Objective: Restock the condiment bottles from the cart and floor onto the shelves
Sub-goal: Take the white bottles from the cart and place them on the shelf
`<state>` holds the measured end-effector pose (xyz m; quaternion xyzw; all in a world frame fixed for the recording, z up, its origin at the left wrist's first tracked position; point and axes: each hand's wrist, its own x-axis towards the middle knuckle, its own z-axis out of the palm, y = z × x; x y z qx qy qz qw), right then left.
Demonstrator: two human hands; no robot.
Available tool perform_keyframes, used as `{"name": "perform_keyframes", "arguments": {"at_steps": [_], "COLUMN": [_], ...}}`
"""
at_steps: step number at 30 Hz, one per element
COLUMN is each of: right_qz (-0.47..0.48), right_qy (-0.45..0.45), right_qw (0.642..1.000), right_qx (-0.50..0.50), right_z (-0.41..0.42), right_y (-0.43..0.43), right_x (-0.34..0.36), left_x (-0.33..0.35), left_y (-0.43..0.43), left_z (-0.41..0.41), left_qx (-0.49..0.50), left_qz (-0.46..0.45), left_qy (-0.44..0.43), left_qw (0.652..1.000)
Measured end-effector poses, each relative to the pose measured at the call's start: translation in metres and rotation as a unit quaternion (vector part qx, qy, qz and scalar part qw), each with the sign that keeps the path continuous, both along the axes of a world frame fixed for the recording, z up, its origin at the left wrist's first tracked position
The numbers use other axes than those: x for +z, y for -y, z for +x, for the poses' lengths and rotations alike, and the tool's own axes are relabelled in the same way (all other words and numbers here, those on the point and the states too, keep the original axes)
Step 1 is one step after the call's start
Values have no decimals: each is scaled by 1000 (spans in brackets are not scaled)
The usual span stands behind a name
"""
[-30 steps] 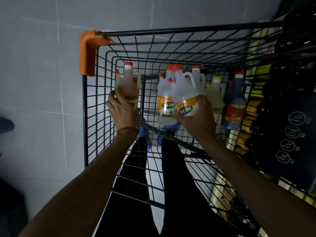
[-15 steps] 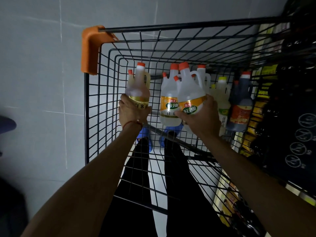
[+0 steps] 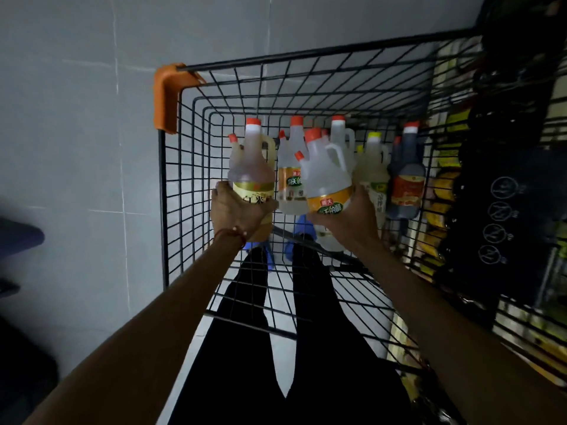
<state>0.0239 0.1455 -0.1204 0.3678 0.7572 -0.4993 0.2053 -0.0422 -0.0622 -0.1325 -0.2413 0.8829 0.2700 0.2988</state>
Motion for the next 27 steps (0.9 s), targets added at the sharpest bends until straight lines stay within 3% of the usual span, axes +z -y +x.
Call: {"name": "perform_keyframes", "arguments": {"at_steps": [9, 15, 18, 22, 27], "right_qz": [-4, 15, 31, 46, 49], "right_qy": [-54, -105, -133, -158, -165], "right_qw": [996, 978, 960, 927, 896], "right_qx": [-70, -182, -244, -337, -410], "right_z": [50, 74, 88, 110, 146], "right_y": [22, 43, 59, 85, 108], "right_x": [86, 146, 176, 205, 239], "left_x": [98, 149, 165, 189, 216], "left_y": [6, 10, 13, 12, 5], "left_z": [26, 26, 21, 25, 28], "left_qx": [-42, -122, -190, -256, -334], "left_qz": [84, 158, 226, 256, 298], "left_qy": [-75, -88, -37, -103, -96], "left_qw": [993, 976, 955, 927, 889]}}
